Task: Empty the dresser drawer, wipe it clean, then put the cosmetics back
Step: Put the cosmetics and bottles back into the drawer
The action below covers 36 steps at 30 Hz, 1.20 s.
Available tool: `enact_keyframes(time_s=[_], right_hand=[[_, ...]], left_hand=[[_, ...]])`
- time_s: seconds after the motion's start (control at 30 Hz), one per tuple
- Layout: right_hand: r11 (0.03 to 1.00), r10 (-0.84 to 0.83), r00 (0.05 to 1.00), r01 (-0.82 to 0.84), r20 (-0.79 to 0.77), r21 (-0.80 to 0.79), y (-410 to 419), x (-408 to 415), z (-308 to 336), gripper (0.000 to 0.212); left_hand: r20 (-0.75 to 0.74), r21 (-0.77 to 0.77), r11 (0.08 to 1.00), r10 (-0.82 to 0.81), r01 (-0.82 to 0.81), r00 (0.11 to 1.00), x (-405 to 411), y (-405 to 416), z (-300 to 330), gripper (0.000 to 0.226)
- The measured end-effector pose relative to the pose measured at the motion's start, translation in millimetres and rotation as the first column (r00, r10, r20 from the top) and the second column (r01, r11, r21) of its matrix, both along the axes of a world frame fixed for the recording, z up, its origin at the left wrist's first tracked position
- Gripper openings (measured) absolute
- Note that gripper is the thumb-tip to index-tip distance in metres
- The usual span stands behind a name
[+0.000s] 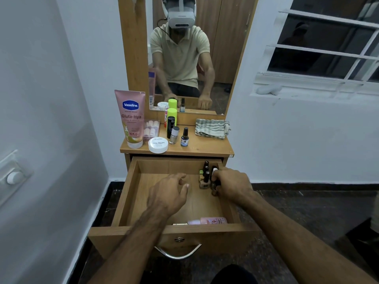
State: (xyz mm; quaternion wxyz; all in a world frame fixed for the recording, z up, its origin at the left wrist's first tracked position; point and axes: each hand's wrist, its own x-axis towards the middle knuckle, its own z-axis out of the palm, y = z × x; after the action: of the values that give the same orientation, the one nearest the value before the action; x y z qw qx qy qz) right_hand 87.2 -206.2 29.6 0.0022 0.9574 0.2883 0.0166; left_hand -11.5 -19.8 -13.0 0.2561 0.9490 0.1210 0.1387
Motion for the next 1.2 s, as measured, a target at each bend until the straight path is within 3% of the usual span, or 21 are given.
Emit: enact_keyframes(time_s=[0.2,0.33,0.5,0.67,0.8,1.07,1.2], right_hand=[[0.999,-0.002,0.999,0.004,-0.046,0.049,-1.4,-2.0,3.1,0.02],[0.979,0.0,1.0,0.006,-0.03,0.205,13.4,-1.9,26.8,0.017],[0.934,0.066,0.998,-0.056,-0.016,0.353,59.9,6.0,67.1,0.058],[0.973,0.071,0.997,-0.062,-0.036,0.222,95.6,21.0,85.9,0.075],[0.984,0.065,0.996,-0.055,-0.054,0.17,103.4,26.0,83.7,0.069],[0.912,-0.017,1.0,0.008,0.018,0.411,96.9,23.8,79.5,0.015],[0.899,0.006,1.0,-0.009,0.007,0.439,87.5,14.2,80.6,0.021]], left_hand=[[-0.002,-0.01,1.0,0.009,-0.009,1.0,-0.1,-0.2,-0.2,0.042],[-0.005,-0.019,1.0,0.011,-0.011,1.0,-0.1,-0.8,1.7,0.04],[0.012,-0.045,0.999,0.027,-0.027,1.0,-0.8,-0.5,3.1,0.041],[0.042,-0.055,0.998,0.032,-0.03,0.999,-2.3,-0.3,4.0,0.041],[0.061,-0.067,0.997,0.039,-0.035,0.997,-3.9,-0.7,4.6,0.041],[0.052,-0.068,0.997,0.038,-0.034,0.998,-4.5,-1.9,6.6,0.041],[0.063,-0.08,0.995,0.062,-0.057,0.996,-5.2,-3.0,9.3,0.045]])
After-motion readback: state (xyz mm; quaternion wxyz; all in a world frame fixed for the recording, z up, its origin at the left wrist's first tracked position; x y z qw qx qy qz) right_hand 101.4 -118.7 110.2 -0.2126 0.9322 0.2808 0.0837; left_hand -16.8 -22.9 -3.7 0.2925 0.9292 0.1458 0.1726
